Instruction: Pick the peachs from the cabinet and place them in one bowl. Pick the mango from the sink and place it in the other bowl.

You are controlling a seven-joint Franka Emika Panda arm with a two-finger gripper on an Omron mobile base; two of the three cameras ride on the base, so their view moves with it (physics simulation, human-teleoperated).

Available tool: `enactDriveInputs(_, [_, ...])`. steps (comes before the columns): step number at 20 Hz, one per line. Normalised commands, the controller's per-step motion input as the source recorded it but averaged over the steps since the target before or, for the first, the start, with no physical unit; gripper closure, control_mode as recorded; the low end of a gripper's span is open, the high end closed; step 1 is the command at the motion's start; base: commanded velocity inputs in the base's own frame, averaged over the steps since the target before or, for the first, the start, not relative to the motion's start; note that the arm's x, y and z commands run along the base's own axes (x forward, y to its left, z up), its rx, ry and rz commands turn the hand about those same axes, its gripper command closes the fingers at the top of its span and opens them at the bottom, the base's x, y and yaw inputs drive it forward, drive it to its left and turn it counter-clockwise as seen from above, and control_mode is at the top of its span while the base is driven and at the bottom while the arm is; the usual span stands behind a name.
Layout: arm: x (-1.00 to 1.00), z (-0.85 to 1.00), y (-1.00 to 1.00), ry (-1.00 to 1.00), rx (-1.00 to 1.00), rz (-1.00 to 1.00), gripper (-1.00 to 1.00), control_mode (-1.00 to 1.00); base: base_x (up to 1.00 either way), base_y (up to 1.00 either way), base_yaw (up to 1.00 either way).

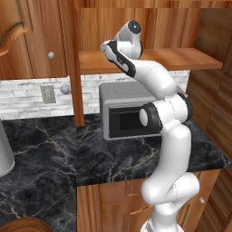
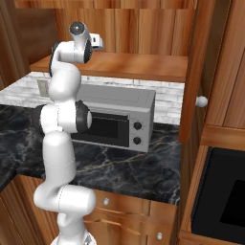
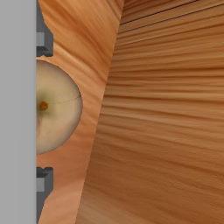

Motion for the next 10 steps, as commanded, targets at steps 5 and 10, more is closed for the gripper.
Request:
enactDriveInputs(5, [0.15, -0.06, 0.05, 0.02, 0.0, 0.0, -1.0, -1.0, 0.0, 0.0, 0.0])
enactDriveInputs(10, [0.13, -0.08, 0.04, 0.03, 0.0, 0.0, -1.0, -1.0, 0.0, 0.0, 0.0])
